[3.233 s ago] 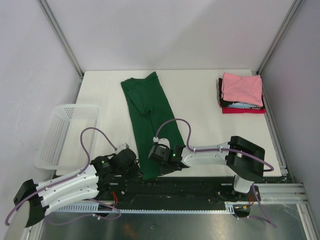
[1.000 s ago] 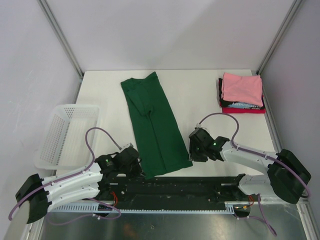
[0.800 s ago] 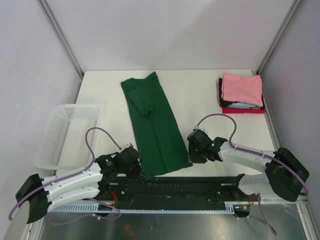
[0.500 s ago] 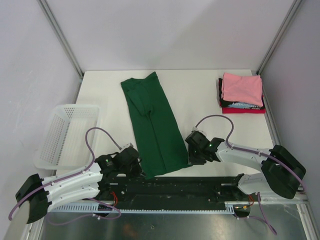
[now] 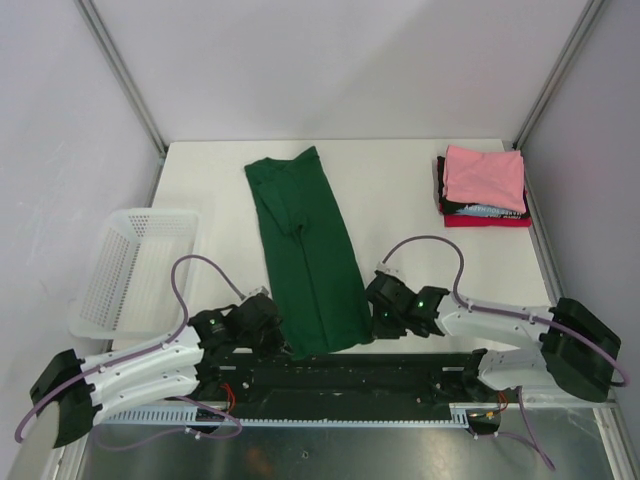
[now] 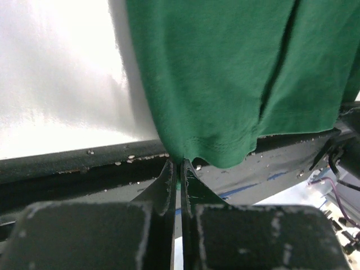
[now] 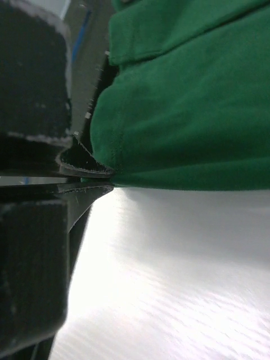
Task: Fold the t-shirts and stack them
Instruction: Grab the bottom of the folded rectangular tshirt with both arms, then fold the folded rectangular tshirt in 1/3 of the way
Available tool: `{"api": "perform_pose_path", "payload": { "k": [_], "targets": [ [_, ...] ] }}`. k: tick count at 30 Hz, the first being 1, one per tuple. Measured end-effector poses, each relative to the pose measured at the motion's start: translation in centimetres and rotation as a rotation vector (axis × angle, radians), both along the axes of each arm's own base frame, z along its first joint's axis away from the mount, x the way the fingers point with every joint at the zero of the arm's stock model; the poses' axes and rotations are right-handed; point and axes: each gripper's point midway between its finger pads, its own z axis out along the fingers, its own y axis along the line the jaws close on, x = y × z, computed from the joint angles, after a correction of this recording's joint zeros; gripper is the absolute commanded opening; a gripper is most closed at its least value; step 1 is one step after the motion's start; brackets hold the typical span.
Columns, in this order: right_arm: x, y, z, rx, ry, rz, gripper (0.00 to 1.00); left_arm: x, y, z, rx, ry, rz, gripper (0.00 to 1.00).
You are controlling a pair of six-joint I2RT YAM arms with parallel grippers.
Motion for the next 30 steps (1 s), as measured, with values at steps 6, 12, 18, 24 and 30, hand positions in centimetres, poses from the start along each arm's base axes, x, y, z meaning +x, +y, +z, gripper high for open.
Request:
{"api": "perform_pose_path", "payload": {
  "k": [6,12,18,24,30],
  "targets": [
    [-3.2,1.0,1.9,0.050,-0.003,0.055,0.00,-0.6,-0.3,1.5,-0.043,-0.025,-0.030,0.00],
    [-1.6,0.4,3.9,0.028,-0.041,0.015,0.00,0.5,-0.7,3.5,-0.067,-0.071,-0.012,0.00],
    [4.3,2.0,7.0,0.038,-0.119,-0.033,0.00,3.9,-0.2,5.0,-0.031,-0.137,0.061,0.00],
    [10.7,4.3,7.6,0.022,-0.170,-0.052,0.00,7.7,0.9,5.1,0.036,-0.185,0.131,0.00],
    [17.1,5.8,7.1,0.024,-0.198,-0.088,0.00,12.6,2.7,5.2,0.108,-0.227,0.234,0.00]
  ]
}}
